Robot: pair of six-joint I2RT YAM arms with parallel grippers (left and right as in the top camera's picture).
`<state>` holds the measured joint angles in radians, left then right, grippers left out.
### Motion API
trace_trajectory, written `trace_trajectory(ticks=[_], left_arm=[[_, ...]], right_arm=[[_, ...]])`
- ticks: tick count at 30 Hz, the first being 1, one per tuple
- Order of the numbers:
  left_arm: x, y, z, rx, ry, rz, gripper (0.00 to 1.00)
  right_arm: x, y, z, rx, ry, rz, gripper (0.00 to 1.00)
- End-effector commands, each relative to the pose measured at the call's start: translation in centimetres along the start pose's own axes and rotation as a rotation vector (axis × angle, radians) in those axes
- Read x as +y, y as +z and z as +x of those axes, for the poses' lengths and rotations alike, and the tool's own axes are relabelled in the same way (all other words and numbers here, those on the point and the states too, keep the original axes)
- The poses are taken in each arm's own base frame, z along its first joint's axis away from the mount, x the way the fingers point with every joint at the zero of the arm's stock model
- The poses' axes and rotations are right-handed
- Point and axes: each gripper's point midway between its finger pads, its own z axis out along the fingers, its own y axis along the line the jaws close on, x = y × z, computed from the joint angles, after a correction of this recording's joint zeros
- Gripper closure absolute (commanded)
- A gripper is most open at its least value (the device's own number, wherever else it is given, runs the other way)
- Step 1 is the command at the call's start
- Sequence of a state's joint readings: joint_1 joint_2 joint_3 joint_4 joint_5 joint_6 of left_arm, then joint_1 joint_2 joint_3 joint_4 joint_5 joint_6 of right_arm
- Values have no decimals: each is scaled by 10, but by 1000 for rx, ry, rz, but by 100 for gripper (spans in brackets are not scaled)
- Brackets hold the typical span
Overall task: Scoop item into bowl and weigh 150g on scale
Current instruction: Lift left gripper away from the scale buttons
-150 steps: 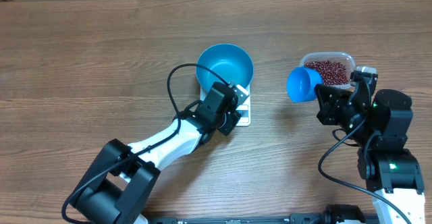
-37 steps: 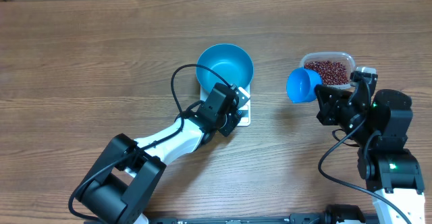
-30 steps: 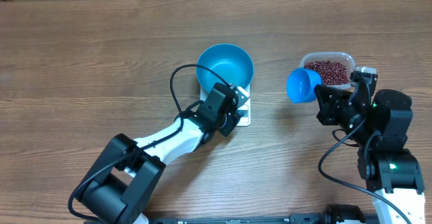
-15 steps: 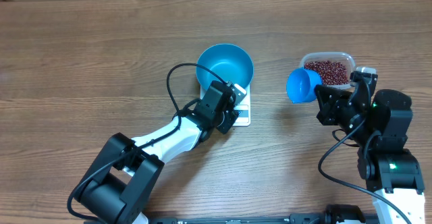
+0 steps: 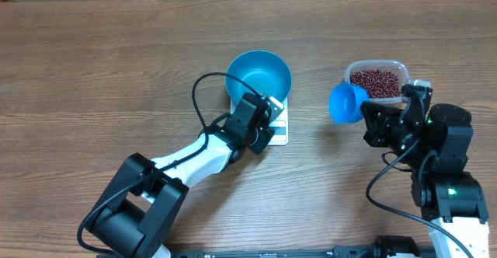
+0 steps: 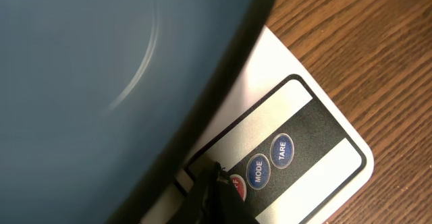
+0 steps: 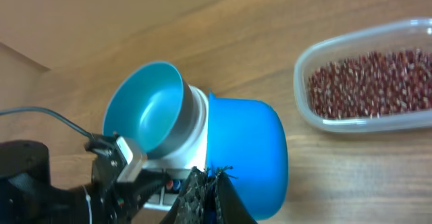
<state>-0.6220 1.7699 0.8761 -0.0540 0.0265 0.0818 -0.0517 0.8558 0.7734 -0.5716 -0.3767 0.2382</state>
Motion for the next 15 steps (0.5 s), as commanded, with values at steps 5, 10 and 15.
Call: trace_trajectory(ticks=[5,10,15], left_arm=[[-10,-20,0,4,13,59,96],[-19,-74,-8,-17,21,103,96],[-21,-125,-6,-38,38,101,1]], right_arm=[[2,-4,-12,-35,-15,3,96],[4,-4,-16,-51,-16,-3,96],[7,-5,-25,-87,-3,-15,96]])
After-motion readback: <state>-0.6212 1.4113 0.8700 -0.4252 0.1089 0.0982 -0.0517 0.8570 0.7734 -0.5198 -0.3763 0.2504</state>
